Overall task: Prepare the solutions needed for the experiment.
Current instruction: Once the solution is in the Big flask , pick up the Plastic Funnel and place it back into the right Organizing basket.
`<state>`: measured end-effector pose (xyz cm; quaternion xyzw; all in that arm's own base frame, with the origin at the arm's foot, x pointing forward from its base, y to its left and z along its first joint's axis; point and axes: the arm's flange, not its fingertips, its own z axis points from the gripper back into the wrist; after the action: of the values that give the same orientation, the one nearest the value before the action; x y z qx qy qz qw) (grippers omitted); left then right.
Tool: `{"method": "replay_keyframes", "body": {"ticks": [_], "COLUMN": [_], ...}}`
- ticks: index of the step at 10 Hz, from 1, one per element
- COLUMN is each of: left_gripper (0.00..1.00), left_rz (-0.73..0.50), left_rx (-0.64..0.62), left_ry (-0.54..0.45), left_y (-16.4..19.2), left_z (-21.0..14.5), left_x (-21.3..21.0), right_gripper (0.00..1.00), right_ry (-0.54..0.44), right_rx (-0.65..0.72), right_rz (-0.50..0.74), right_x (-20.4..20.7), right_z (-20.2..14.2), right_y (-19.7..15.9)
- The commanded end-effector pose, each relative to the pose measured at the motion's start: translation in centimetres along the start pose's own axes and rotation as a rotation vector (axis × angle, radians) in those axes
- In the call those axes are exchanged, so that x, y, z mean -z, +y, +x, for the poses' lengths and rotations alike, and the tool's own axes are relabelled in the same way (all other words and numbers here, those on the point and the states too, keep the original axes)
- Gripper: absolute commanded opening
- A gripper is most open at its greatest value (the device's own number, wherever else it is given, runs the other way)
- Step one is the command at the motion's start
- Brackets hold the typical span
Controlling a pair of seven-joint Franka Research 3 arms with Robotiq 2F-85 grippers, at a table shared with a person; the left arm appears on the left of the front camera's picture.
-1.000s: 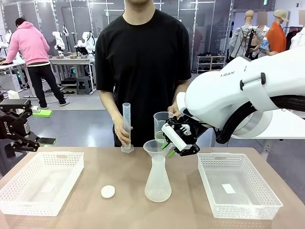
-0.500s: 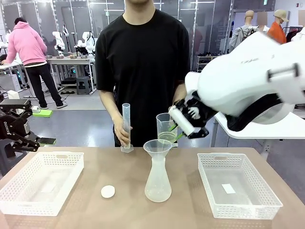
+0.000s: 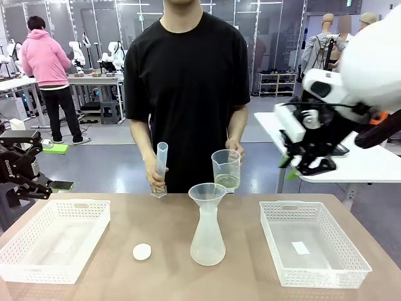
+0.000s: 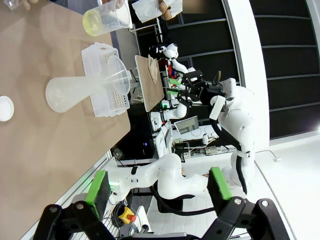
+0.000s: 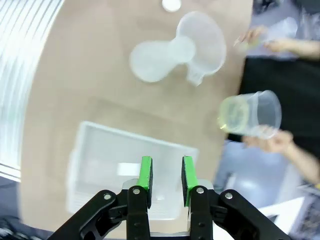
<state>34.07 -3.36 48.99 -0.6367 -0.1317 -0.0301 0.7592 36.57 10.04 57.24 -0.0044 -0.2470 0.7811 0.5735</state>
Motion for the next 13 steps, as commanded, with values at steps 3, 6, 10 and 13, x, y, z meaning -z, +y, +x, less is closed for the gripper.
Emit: {"method": "replay_keyframes", "body": {"ticks": [3, 6, 10, 13], "left_gripper": [1.00, 1.00, 1.00, 1.00], "left_rz": [-0.024, -0.024, -0.024, -0.024], "left_rx": [0.000, 0.000, 0.000, 0.000], "left_ry": [-0.003, -0.003, -0.003, -0.003], "left_y": [-0.3, -0.3, -0.3, -0.3], "left_z": [0.1, 0.1, 0.1, 0.1], "left_x": [0.1, 0.1, 0.1, 0.1], "right_gripper": [0.32, 0.32, 0.32, 0.32], "right_ry": [-0.178, -0.080, -0.198, -0.522], "right_rx": [0.427, 0.290, 0.746, 1.377], "right_rz": [0.156, 0.137, 0.347, 0.582], "right_x": [-0.8, -0.8, 0.2, 1.4], "right_z": [-0.9, -2.6, -5.0, -11.7], "right_y": [3.1, 2.1, 2.7, 6.9]}}
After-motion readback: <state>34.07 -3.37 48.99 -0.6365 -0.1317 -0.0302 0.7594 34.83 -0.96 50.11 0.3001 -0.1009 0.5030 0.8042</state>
